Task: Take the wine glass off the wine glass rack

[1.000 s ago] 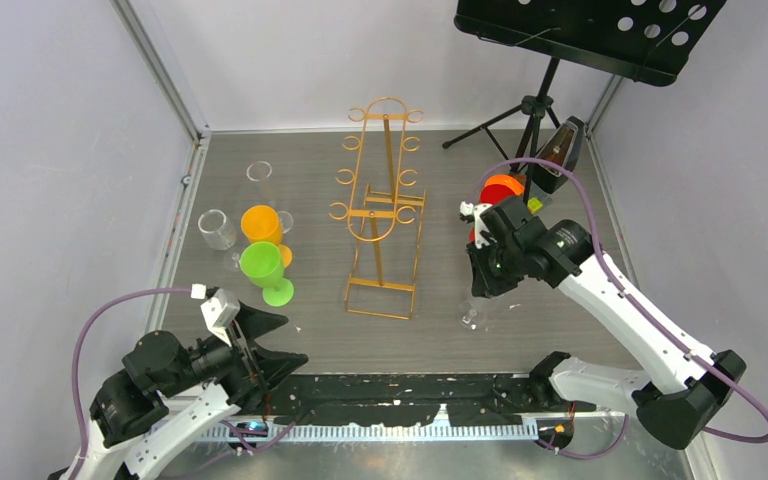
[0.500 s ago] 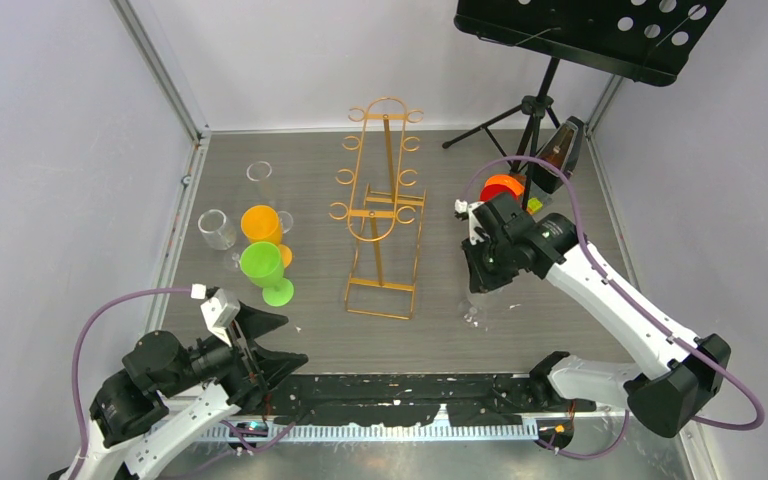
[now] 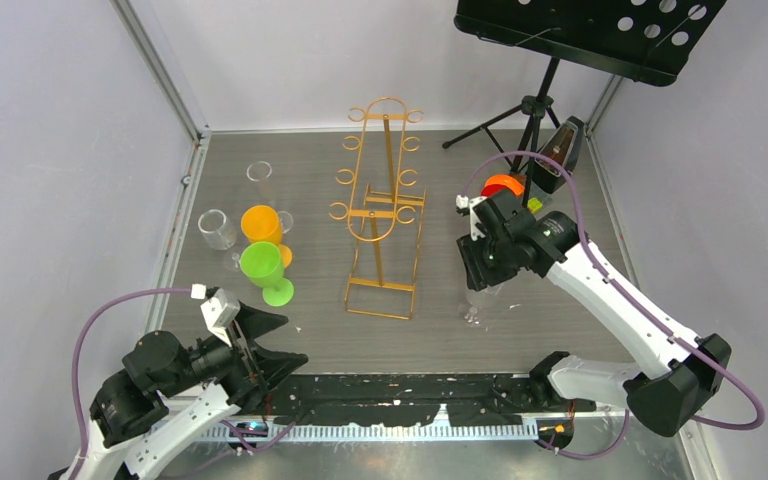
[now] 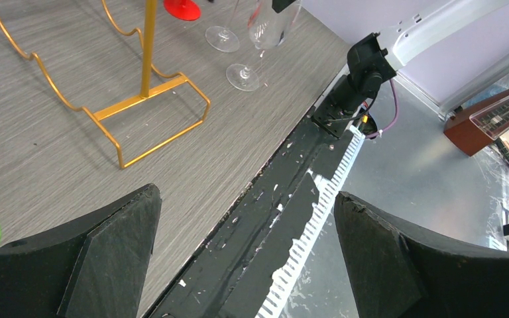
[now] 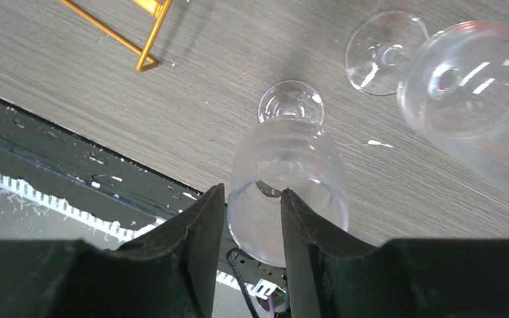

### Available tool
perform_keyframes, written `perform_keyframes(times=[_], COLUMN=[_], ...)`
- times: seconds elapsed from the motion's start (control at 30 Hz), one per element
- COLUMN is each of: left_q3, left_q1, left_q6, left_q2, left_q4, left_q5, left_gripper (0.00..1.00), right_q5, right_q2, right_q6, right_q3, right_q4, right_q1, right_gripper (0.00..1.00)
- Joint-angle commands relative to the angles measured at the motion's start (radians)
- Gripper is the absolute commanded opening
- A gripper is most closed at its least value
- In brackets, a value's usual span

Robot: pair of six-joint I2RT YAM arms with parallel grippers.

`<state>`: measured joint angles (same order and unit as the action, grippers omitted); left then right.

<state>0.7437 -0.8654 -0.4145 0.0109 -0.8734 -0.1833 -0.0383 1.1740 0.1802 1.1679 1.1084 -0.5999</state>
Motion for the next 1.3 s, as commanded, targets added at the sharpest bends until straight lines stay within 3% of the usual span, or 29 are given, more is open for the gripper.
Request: perform_keyframes(times=[0.0, 0.4, 0.47, 0.5, 1.0, 1.27], left_q3=[0.008, 0.008, 0.01, 0.01, 0.084, 0.056], left_q1=[0.002, 0.002, 0.002, 0.002, 0.002, 0.002], left_q6=[0.003, -0.004, -0.006, -0.007, 0.034, 0.037], left_q2=[-0.027, -0.02, -0.015, -0.014, 0.098, 0.05], left_q4=[0.014, 0.016, 0.016, 0.016, -0.017, 0.002], left_q5=[0.013, 0.045, 0.058, 0.065, 0.253, 0.297], left_gripper=[1.0, 1.0, 1.0, 1.0, 1.0, 0.99], right_q5=[0.085, 0.166, 0.159, 0.155, 0.144, 0.078], right_q2=[-0.033, -0.118, -0.138, -0.144, -0.289, -0.344], right_q6=[-0.007, -0.036, -0.044, -0.046, 0.009, 0.018], right_q3=[0.1, 0.221, 0.229, 0.229, 0.19, 0.165], right_q4=[0.014, 0.018, 0.003, -0.015, -0.322, -0.43], right_q1=[0.005, 0.003, 0.003, 0.003, 0.004, 0.003], right_gripper=[0.44, 0.73, 0.93, 0.98, 0.95, 0.95])
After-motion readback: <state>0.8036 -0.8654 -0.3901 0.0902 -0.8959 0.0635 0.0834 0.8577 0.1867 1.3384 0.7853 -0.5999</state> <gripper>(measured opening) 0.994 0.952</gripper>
